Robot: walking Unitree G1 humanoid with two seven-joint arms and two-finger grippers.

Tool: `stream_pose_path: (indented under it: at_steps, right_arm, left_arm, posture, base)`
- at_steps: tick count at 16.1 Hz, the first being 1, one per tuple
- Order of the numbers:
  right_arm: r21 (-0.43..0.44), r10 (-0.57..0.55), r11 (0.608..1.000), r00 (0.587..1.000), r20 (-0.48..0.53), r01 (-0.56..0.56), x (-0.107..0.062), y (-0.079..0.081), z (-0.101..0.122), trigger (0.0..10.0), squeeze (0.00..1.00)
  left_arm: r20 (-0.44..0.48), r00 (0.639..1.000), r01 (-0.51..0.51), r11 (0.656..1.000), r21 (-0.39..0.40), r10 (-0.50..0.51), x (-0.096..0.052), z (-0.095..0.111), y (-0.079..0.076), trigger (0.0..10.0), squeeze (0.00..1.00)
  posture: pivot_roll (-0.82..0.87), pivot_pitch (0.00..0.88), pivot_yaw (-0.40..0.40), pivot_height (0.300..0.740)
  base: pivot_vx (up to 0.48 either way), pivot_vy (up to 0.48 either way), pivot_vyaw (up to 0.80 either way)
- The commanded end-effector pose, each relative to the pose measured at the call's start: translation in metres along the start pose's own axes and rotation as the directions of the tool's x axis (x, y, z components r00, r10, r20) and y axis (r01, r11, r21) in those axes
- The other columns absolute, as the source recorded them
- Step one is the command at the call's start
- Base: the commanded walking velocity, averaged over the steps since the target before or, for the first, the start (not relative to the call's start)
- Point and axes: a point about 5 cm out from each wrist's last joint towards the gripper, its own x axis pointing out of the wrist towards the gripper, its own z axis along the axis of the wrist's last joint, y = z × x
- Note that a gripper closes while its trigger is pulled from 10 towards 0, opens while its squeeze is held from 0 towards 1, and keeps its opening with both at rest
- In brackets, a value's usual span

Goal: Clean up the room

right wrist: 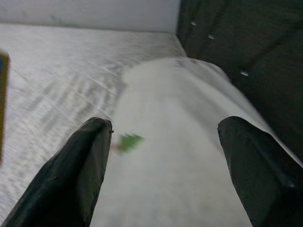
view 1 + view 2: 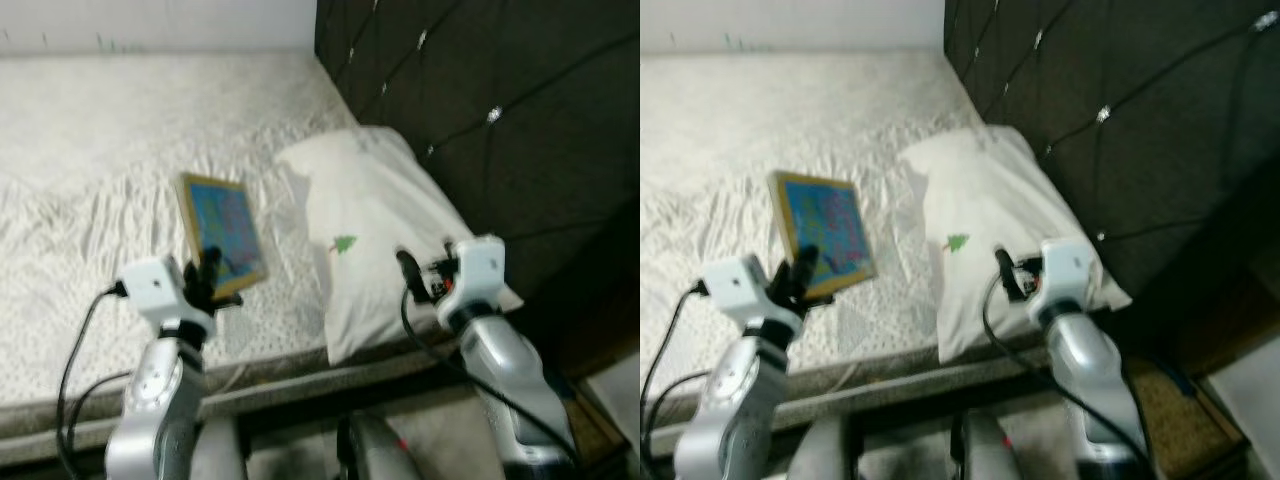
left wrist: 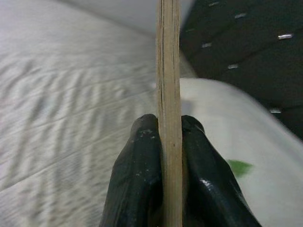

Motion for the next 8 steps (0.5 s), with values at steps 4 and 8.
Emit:
stream_pose_path:
  at_steps: [4,8]
  right_arm:
    - [-0.002,0.014,1.0,1.0,-0.004,-0.014,-0.002,0.003,0.001,10.0,0.0]
    - [-0.003,0.013,1.0,1.0,-0.02,-0.013,-0.005,0.004,-0.001,10.0,0.0]
  left_arm:
    - [-0.039,0.996,-0.077,0.996,-0.041,0.075,0.006,-0.003,0.011,10.0,0.0]
    - [-0.118,0.99,-0.088,0.988,-0.127,0.073,0.018,-0.011,0.009,10.0,0.0]
  posture:
    - [-0.03,0.068,-0.068,0.643]
    - [-0.04,0.08,-0.065,0.601]
  base:
    - [0.0,0.0,0.0]
    - [0.0,0.0,0.0]
